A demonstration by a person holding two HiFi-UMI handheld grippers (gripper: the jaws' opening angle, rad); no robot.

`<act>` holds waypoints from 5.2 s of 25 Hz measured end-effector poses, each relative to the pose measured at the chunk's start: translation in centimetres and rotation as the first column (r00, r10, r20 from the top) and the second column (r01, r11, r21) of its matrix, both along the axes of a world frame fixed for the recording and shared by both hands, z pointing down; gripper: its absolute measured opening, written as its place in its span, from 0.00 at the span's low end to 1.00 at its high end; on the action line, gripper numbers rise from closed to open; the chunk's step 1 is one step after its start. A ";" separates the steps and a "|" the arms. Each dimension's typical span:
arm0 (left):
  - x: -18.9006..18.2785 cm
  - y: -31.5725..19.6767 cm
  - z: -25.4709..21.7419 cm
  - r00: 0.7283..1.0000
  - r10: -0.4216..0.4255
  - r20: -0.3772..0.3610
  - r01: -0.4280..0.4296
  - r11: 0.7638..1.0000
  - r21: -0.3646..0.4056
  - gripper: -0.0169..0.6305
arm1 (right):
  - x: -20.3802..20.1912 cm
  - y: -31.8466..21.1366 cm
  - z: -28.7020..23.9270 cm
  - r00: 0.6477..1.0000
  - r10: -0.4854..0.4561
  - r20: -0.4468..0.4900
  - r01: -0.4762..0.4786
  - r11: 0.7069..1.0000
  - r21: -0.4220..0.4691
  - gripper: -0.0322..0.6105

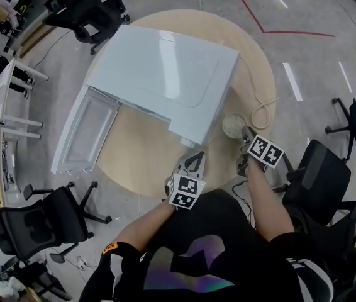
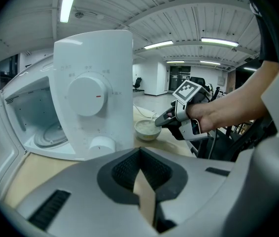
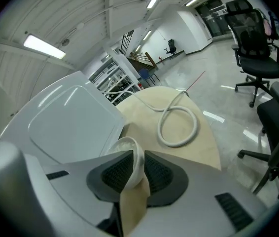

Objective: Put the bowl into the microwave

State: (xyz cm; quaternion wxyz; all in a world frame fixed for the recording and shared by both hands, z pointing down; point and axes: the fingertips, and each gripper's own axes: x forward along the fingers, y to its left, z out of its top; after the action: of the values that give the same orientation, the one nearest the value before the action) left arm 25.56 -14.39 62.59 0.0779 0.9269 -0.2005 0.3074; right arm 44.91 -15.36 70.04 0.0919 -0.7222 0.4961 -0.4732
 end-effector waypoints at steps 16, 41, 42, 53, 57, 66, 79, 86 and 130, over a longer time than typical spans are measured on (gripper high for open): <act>-2.2 -0.3 -0.4 0.999 -0.046 0.000 0.046 0.999 0.006 0.10 | -0.4 1.5 0.2 0.991 0.083 0.105 -0.087 0.995 0.038 0.12; -10.5 -3.3 -1.1 0.994 -0.094 -0.058 0.094 0.995 -0.018 0.10 | -13.6 7.9 -5.6 0.990 0.041 0.136 -0.051 0.996 0.075 0.12; -11.0 -3.5 -1.2 0.993 -0.098 -0.061 0.097 0.995 -0.021 0.10 | -14.4 7.9 -5.8 0.990 0.036 0.137 -0.046 0.996 0.076 0.12; -16.8 -6.7 -1.8 0.981 -0.159 -0.112 0.154 0.987 -0.050 0.10 | -23.3 4.9 -8.9 0.988 -0.072 0.134 0.060 0.994 0.093 0.12; -19.4 -8.1 -1.9 0.974 -0.192 -0.124 0.187 0.981 -0.052 0.10 | -26.1 3.0 -9.9 0.986 -0.106 0.128 0.093 0.990 0.103 0.12; -25.2 -10.8 -1.9 0.956 -0.250 -0.153 0.242 0.968 -0.066 0.10 | -32.2 -0.9 -11.3 0.980 -0.161 0.114 0.147 0.981 0.123 0.12; -33.5 -14.6 -2.5 0.951 -0.256 -0.174 0.253 0.967 -0.041 0.10 | -40.5 -4.6 -12.2 0.980 -0.158 0.120 0.138 0.978 0.154 0.12; -35.3 -15.6 -3.1 0.953 -0.234 -0.192 0.233 0.972 -0.031 0.10 | -42.6 -6.0 -12.2 0.983 -0.132 0.124 0.111 0.980 0.163 0.12; -28.1 -25.1 -5.1 0.960 -0.213 -0.180 0.217 0.976 0.002 0.10 | -33.6 -19.5 -11.1 0.978 0.120 0.170 -0.154 0.968 0.201 0.12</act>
State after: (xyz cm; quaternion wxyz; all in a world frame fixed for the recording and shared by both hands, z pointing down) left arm -2.53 -39.54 57.54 0.1186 0.9243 -0.2955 0.2104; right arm 11.29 -34.84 58.94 0.2398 -0.7014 0.4840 -0.4651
